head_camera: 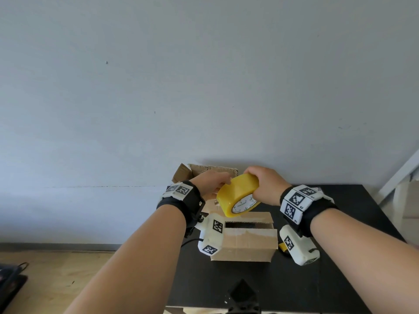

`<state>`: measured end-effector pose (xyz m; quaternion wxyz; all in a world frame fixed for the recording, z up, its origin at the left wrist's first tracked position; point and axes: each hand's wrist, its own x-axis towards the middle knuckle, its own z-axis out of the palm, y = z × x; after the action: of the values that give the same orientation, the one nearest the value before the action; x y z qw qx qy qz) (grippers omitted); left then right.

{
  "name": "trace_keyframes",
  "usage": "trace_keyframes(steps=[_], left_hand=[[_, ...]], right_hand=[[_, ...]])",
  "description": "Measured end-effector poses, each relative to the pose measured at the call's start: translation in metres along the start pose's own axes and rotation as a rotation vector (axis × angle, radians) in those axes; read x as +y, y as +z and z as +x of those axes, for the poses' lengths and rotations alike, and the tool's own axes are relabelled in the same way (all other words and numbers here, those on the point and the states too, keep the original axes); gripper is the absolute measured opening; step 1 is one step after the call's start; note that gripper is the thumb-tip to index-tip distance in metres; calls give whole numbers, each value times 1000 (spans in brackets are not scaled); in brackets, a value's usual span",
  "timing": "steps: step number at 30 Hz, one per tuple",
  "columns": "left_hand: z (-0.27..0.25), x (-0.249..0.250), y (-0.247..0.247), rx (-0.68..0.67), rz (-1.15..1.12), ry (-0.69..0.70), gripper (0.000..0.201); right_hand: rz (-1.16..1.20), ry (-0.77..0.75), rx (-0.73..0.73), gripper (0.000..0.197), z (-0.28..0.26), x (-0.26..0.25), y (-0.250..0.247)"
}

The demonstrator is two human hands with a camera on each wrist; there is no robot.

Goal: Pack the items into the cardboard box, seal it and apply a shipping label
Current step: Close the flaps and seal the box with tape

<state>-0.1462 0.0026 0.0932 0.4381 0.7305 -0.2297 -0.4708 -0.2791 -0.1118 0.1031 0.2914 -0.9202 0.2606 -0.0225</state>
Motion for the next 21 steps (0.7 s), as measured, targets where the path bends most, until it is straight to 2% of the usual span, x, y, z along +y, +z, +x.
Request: trace_keyframes(steps=[11,15,21], left_hand=[[5,3,6,59,93,53,19],[7,4,10,59,91,44,42],[7,0,12,65,76,45,39]], right_hand=[[-19,3,1,48,-10,-1,-4],[-25,-1,7,47,-13,-2,-5],[-12,10,6,47,-17,0,-4]])
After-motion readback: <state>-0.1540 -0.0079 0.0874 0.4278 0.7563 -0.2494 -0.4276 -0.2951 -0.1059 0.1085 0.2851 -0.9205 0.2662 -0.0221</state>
